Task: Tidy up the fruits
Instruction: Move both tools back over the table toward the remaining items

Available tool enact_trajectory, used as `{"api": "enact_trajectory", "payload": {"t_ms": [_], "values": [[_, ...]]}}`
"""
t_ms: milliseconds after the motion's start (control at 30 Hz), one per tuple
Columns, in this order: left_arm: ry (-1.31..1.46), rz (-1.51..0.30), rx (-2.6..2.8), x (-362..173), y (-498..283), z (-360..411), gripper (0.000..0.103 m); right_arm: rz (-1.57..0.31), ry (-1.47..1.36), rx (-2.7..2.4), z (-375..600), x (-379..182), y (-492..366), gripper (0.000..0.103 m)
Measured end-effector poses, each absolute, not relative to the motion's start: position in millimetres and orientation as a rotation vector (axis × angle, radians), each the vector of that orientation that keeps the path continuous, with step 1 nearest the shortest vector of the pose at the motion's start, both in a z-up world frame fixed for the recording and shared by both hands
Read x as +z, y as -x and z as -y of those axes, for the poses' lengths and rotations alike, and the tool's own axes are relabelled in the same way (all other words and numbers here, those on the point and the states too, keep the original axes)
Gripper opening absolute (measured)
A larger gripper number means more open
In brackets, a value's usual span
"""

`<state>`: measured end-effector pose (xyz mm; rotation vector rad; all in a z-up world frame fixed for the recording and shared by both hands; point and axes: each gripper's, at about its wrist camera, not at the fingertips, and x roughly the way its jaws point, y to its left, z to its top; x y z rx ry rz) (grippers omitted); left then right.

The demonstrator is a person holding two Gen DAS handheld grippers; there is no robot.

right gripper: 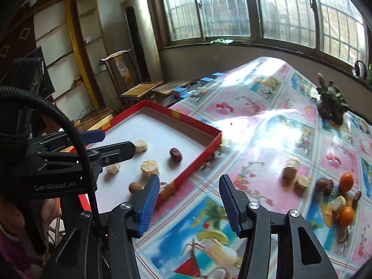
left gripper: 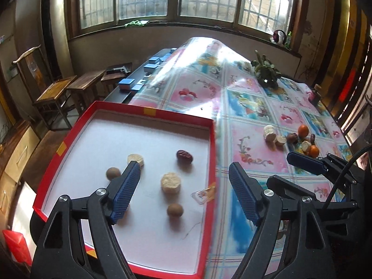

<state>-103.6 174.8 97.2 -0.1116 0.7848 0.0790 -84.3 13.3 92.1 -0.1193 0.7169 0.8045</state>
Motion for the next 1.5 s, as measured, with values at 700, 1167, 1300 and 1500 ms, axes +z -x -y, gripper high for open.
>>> {"api": "enact_trajectory", "payload": {"t_ms": [700,1167,1300,1500], "values": [[-0.030,-0.955,-0.205,62.6,28.3,-28.9,0.079,-0.684,-0.073,0.378,194.4,83.2,59.0,0.076],[0.006,-0.993,-0.225,42.8,-15.5,-17.1,0.079,-0.786,-0.118,0.314,218.1,50.0,33.3,0.076],[0.003,-1.014,-0.230,35.7,-28.5,-11.0,0.079,-0.787,-0.101,0.327,210.4,49.5,31.5,0.076],[-0.013,-1.018,-0.194,28.4,-46.8,-6.5,0.071,-0.789,-0.098,0.347,207.3,49.5,29.2,0.076]]}}
